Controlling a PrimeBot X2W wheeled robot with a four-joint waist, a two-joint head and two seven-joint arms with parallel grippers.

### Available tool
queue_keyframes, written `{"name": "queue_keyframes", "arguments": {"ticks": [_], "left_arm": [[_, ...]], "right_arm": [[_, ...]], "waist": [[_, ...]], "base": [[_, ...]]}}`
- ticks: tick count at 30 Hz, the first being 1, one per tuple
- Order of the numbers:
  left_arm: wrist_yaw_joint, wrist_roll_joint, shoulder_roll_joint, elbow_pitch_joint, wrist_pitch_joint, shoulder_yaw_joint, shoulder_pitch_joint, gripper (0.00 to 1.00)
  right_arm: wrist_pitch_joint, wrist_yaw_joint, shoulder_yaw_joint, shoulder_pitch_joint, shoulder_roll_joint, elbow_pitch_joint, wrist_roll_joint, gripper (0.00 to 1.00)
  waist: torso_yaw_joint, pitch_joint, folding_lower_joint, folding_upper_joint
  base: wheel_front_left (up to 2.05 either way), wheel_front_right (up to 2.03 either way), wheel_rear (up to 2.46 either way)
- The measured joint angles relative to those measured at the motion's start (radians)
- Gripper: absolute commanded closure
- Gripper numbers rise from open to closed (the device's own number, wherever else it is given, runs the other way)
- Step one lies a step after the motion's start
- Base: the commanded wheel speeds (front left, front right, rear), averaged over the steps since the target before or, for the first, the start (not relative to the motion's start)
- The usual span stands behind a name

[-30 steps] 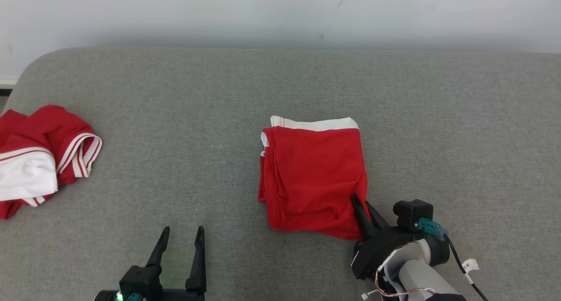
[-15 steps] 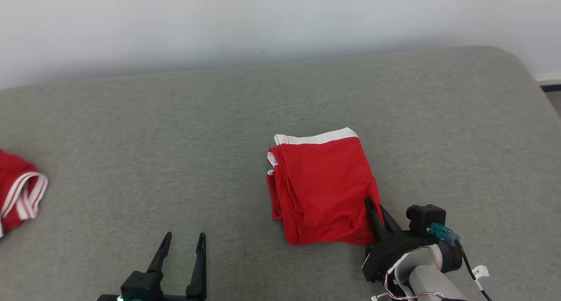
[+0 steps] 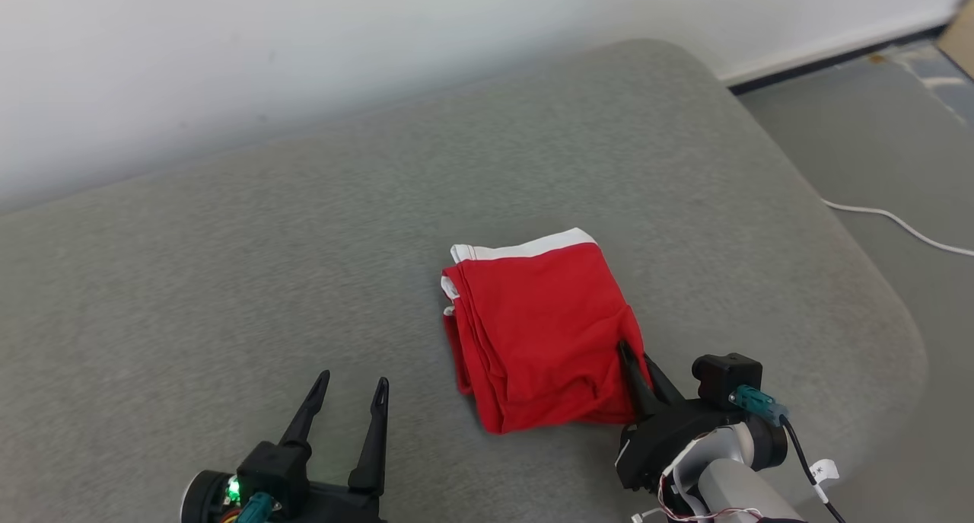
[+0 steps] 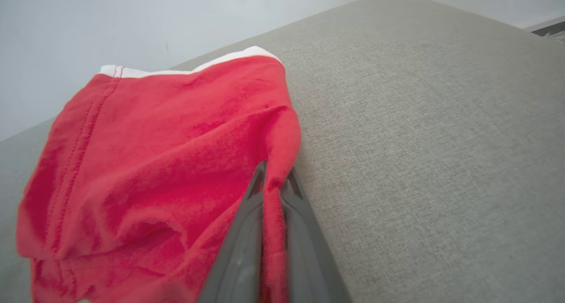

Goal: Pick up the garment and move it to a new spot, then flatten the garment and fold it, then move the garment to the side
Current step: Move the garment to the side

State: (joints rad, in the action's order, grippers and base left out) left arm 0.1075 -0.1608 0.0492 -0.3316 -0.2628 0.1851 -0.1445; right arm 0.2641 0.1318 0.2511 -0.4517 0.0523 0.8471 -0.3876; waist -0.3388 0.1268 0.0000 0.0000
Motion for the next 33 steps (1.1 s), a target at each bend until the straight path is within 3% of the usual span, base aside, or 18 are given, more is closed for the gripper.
{"name": "queue_keyframes", "arguments": {"ticks": [7, 14, 24, 33], "left_arm": [[0.007, 0.01, 0.0, -0.007, 0.0, 0.01, -0.019, 0.0], [0.016, 0.033, -0.001, -0.016, 0.0, 0.032, -0.055, 0.0], [0.021, 0.077, 0.011, 0.009, 0.0, 0.034, -0.112, 0.0], [0.024, 0.106, 0.033, 0.035, 0.0, 0.053, -0.166, 0.0]], "right_arm": [[0.0, 0.0, 0.013, -0.018, 0.0, -0.011, 0.001, 1.0], [0.0, 0.0, 0.009, -0.072, 0.007, -0.012, 0.074, 1.0], [0.0, 0.0, -0.056, -0.222, 0.087, 0.023, 0.152, 1.0], [0.0, 0.0, -0.307, -0.375, 0.193, 0.097, 0.259, 1.0]], "waist": [[-0.112, 0.025, 0.0, 0.0], [-0.141, 0.085, 0.0, 0.0], [-0.058, 0.172, 0.0001, 0.0], [0.04, 0.259, 0.0002, 0.0001]], "base": [[0.0, 0.0, 0.0], [0.0, 0.0, 0.0], [0.0, 0.0, 0.0], [0.0, 0.0, 0.0]]}}
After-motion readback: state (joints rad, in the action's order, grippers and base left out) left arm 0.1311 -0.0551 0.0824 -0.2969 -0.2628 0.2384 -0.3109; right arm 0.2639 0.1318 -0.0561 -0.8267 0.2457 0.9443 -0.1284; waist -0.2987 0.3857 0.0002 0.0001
